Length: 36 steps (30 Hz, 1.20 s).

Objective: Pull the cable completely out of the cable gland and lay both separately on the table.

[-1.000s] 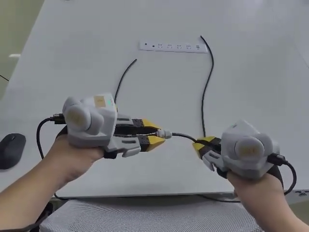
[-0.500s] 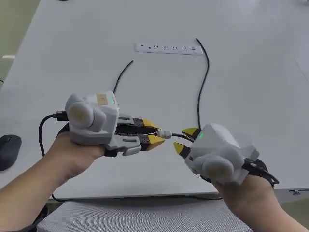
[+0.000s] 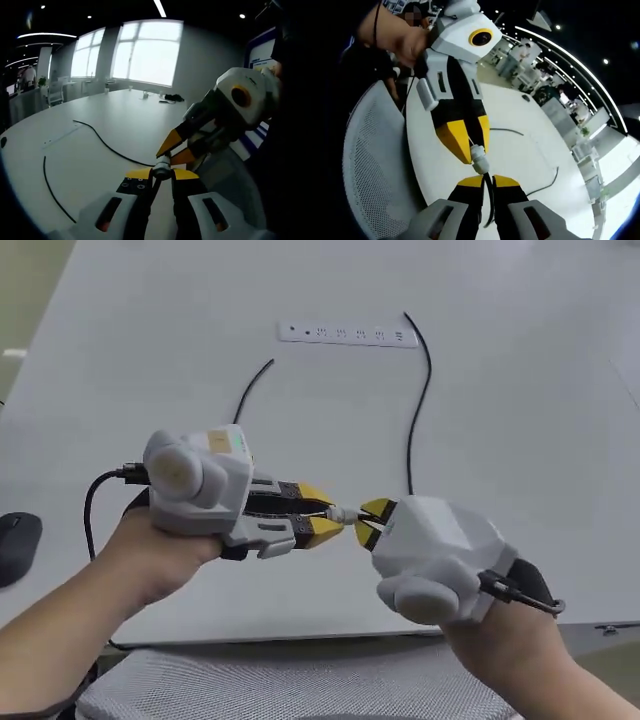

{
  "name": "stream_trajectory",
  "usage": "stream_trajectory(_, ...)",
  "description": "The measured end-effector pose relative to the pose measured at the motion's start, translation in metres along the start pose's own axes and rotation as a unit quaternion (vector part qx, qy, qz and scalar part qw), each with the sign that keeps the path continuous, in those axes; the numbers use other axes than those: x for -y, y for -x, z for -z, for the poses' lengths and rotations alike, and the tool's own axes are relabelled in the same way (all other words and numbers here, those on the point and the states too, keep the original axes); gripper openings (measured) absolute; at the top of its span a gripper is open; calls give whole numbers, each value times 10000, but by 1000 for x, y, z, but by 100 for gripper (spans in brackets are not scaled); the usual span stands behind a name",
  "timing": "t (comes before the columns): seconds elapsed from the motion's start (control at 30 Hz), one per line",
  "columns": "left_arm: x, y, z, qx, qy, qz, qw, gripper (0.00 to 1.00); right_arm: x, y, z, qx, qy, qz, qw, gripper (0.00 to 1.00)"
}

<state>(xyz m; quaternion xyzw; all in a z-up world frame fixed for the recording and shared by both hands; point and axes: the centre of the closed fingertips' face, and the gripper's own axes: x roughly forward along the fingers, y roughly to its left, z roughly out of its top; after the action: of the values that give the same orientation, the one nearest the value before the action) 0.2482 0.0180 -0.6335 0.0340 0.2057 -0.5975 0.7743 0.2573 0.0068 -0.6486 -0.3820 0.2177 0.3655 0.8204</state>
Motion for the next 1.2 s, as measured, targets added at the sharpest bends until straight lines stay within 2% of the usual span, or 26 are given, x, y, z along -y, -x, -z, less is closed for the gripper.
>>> stream_trajectory(0.17, 0, 0, -1, 5, -40, -46, 10000, 15, 2, 0, 2, 37, -113, 13, 9999, 0)
stream_trajectory(0.3, 0, 2, 0, 6, -61, -54, 10000, 15, 2, 0, 4, 81, -379, -47, 9992, 0)
stream_trajectory(0.4, 0, 2, 0, 8, -72, -72, 9999, 15, 4, 0, 10, 52, -406, 4, 9992, 0)
stream_trajectory(0.7, 2, 3, -4, 52, -89, -109, 9999, 15, 11, 2, 26, 75, -1040, 80, 9945, 0)
stream_trajectory(0.83, 3, 4, -4, 56, -81, -137, 9999, 15, 12, 2, 33, 50, -1174, 101, 9930, 0)
stream_trajectory(0.93, 4, 4, -4, 45, -86, -141, 9999, 15, 13, 3, 40, 52, -1433, 110, 9896, 0)
stream_trajectory(1.1, 6, 4, -4, 39, -95, -157, 9998, 15, 15, 1, 61, -116, -1852, 159, 9825, 0)
stream_trajectory(1.2, 8, 3, -3, 25, -105, -147, 9998, 15, 14, 0, 73, -217, -2178, 154, 9756, 0)
